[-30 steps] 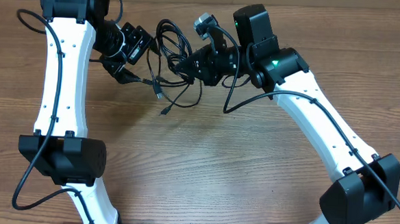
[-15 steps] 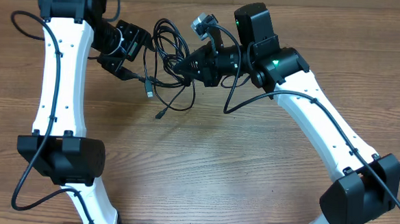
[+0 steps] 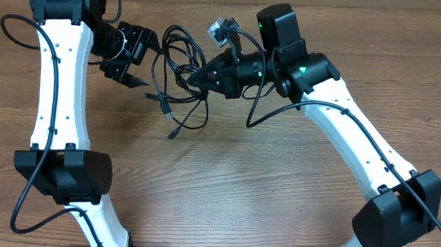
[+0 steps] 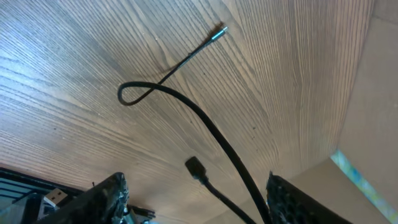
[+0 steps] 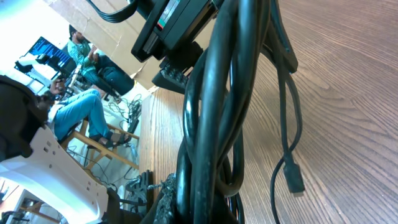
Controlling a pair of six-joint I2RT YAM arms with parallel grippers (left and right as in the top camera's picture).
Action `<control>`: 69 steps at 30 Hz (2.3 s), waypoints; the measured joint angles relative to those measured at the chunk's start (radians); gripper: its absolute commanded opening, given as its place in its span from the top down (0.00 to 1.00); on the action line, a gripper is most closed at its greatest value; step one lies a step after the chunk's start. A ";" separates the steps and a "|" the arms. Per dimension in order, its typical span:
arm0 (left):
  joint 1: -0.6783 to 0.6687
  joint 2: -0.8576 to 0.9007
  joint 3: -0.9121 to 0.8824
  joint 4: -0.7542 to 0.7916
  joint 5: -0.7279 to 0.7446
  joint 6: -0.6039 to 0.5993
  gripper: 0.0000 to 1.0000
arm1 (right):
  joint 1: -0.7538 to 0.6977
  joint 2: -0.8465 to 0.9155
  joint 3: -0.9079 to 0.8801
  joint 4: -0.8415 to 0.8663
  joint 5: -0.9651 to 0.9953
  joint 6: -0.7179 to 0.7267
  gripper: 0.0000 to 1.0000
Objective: Untangle cables
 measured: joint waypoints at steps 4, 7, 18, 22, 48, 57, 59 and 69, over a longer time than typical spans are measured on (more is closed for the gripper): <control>0.000 0.000 0.000 -0.002 -0.033 0.003 0.14 | 0.000 0.000 0.000 -0.018 0.014 -0.001 0.96; 0.000 0.000 0.000 -0.002 -0.059 0.021 0.00 | 0.000 0.000 0.000 -0.056 0.079 -0.003 0.96; -0.016 0.000 0.000 -0.037 0.040 0.159 0.12 | 0.000 0.000 0.000 -0.070 0.234 -0.003 0.96; -0.027 0.000 0.000 -0.036 0.076 0.137 0.11 | 0.000 0.000 0.000 -0.063 0.228 -0.003 0.96; -0.027 0.000 0.000 0.058 0.104 -0.097 0.15 | 0.000 0.000 0.000 0.012 0.083 -0.002 0.96; -0.027 0.000 0.000 0.085 0.154 -0.130 0.20 | 0.000 0.000 0.000 0.017 0.075 -0.003 0.96; -0.027 0.000 0.000 0.089 0.176 -0.133 0.21 | 0.000 0.000 0.000 0.025 0.070 -0.003 0.96; -0.026 0.000 0.000 0.096 0.247 -0.133 0.20 | 0.000 0.000 0.000 0.040 0.091 -0.024 0.96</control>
